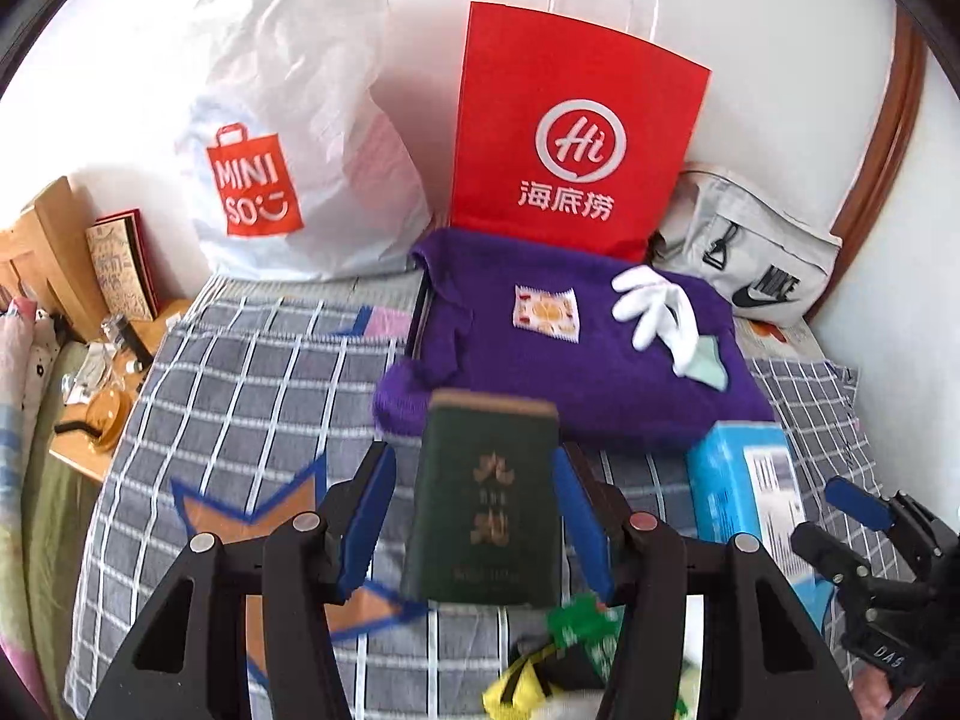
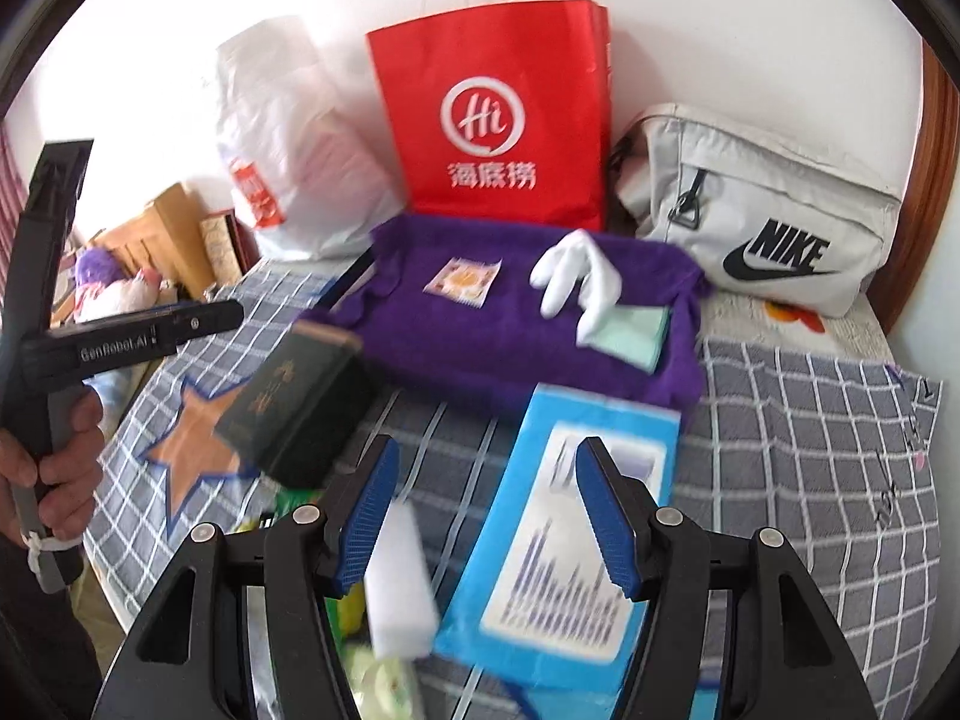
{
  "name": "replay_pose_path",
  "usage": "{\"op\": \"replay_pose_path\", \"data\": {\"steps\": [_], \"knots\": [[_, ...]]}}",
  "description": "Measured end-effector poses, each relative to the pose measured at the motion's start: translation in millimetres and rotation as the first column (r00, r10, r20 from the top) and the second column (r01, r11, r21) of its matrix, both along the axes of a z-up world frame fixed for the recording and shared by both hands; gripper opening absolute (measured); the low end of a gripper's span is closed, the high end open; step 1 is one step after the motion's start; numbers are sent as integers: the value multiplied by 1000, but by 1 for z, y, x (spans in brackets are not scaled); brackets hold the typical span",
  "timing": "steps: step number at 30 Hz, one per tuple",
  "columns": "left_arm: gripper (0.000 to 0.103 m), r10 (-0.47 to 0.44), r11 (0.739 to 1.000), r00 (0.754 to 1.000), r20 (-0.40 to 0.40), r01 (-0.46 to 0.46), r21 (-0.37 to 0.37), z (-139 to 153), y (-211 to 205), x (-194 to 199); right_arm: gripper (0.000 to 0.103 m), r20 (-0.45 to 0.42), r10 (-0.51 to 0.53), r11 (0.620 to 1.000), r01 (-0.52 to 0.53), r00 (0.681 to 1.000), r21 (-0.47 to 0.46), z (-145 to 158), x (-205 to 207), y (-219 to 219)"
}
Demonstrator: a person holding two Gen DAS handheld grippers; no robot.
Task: Organize soft objects
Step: 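Move the left tool to the white mesh bag while the right tool approaches the white sponge block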
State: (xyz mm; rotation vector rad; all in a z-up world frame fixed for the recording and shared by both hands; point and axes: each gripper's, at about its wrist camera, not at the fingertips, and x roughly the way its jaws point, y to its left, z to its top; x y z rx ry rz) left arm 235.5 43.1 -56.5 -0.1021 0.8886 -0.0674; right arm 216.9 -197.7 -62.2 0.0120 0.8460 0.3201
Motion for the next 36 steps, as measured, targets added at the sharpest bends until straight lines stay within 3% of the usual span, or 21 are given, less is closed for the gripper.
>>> {"op": "replay_pose_path", "data": {"steps": [9,15,24,31,32,36], "knots": [[52,2,1000,998,-56,-2,-4,-27,-1,-65,60,-23,24,999,-23,999,22,-28,-69,8],[52,2,1000,999,-52,-3,-23,-35,0,-96,60,-49,48,998,-46,998,33,-46,-103,9],[52,-49,998,994,-93,44,-54,-64,-10,-130,60,-87,30,1000,-29,996,7,-77,-124,13],[52,-115,993,984,-138,110,-38,-84,-28,-137,60,-81,19,1000,-18,997,19,-78,-126,11],[49,-119,993,983,-141,116,-26,-86,-31,-136,60,-77,17,1000,-16,997,20,-77,-126,10],[18,-141,990,979,-146,138,-34,-89,-33,-136,60,-69,5,1000,-4,998,26,-74,-125,6]]}}
